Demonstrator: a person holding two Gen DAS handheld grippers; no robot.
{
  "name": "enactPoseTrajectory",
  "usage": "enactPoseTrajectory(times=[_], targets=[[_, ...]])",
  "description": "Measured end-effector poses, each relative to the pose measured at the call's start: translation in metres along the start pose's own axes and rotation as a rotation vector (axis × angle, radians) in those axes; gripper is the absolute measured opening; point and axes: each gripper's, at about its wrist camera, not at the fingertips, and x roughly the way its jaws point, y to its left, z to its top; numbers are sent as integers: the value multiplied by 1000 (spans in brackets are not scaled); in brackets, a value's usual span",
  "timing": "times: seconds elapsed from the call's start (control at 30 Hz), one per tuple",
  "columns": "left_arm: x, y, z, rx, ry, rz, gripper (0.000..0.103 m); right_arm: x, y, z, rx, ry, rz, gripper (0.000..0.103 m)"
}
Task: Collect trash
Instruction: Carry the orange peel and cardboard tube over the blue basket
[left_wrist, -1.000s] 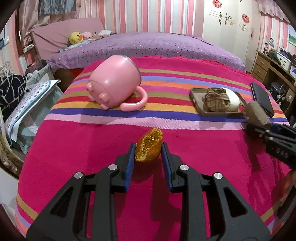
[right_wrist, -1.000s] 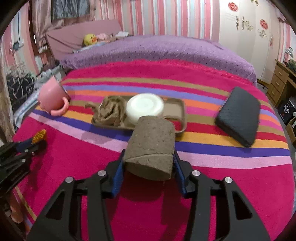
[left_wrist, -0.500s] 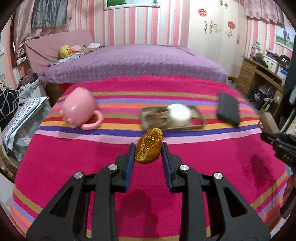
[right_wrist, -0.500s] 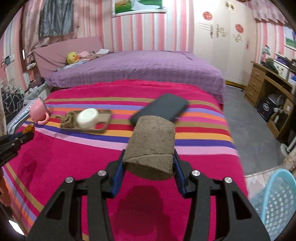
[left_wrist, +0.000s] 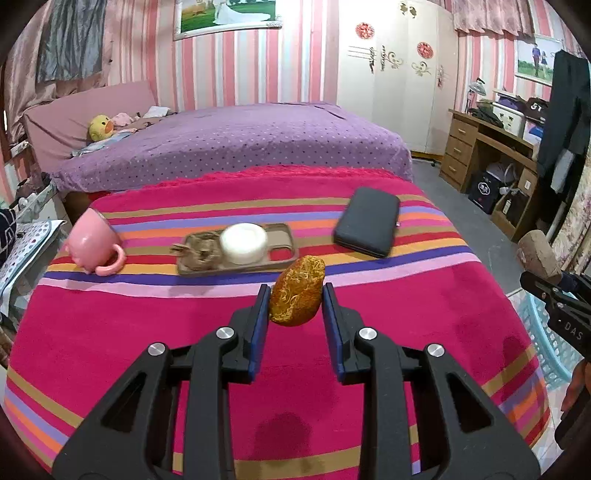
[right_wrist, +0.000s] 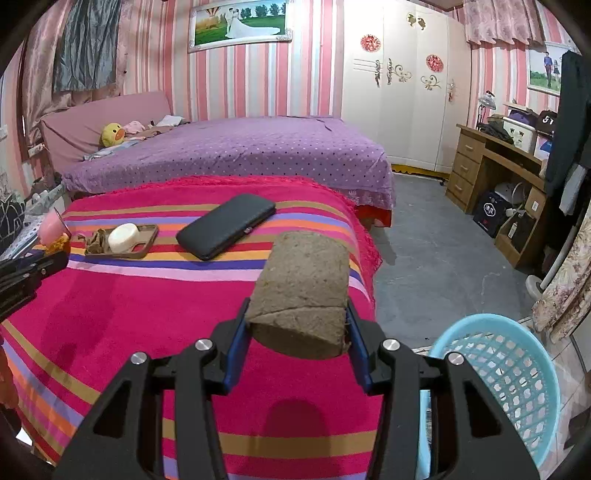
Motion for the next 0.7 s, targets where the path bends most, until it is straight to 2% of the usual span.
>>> enactPoseTrajectory(times=[0.13, 0.43, 0.7], targets=[[5, -12, -3, -6, 13, -14, 27, 0, -11, -1, 5, -7, 5, 47], [10, -39, -6, 15, 11, 4, 27, 1, -21, -3, 4, -7, 15, 47], [11, -62, -9, 40, 8, 5, 27, -9, -51, -10, 13, -23, -12, 47]])
